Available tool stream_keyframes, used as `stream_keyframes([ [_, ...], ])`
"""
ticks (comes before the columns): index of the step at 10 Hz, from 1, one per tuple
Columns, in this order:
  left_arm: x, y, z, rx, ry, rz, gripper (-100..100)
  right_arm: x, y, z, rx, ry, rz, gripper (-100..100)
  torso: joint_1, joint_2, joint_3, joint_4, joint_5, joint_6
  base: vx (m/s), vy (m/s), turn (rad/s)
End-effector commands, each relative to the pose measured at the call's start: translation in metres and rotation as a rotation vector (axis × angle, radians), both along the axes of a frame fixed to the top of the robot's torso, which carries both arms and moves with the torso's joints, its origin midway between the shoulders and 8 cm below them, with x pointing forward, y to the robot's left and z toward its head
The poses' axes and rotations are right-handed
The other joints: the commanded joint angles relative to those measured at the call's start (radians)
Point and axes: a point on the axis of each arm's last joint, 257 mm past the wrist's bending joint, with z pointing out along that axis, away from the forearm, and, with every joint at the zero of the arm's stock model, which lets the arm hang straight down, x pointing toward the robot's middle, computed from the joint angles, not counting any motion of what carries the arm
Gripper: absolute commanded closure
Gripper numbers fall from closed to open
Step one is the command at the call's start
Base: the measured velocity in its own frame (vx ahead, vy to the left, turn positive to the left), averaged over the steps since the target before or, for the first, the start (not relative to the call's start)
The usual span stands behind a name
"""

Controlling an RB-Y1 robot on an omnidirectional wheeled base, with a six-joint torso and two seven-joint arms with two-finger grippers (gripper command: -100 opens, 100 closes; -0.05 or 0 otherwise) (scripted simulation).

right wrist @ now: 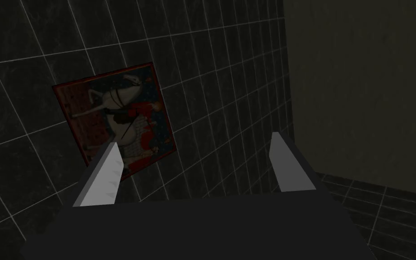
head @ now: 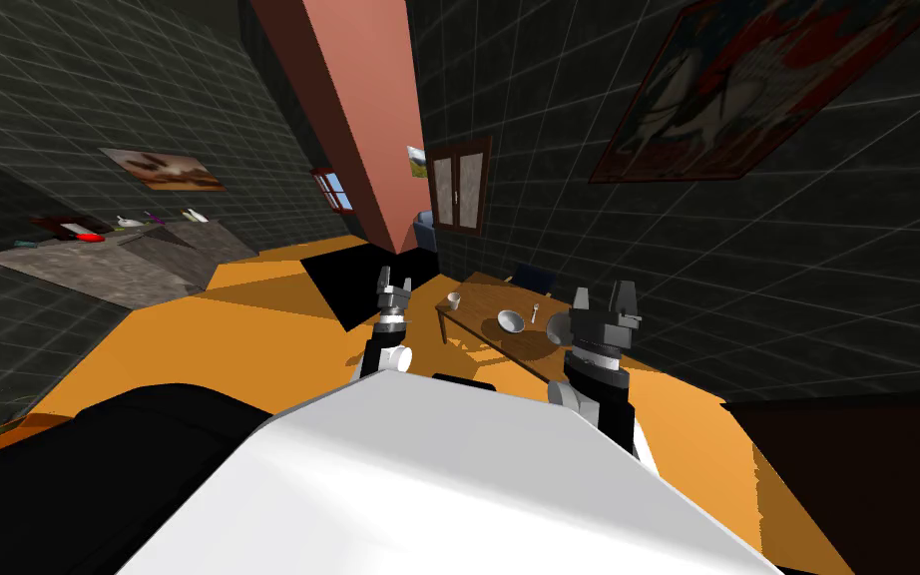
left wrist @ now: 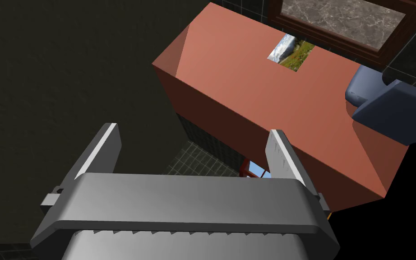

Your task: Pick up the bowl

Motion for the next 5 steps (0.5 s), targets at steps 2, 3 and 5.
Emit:
stream_keyframes([
  [2,0.000,0.000,0.000,0.000,0.000,0.000,0,0.011,0.001,-0.022,-0.097,0.065,-0.012,-100,0.000,0.001,0.000,0.000,0.000,0.000,-0.028,0.013,0.133],
  [3,0.000,0.000,0.000,0.000,0.000,0.000,0,0.015,0.000,-0.033,-0.138,0.095,-0.022,-100,0.001,0.002,0.001,0.000,0.000,0.000,-0.049,0.026,0.149],
  [5,0.000,0.000,0.000,0.000,0.000,0.000,0,0.025,-0.004,-0.060,-0.237,0.168,-0.049,-100,0.001,0.003,0.002,0.001,0.000,0.000,-0.052,0.033,0.153],
])
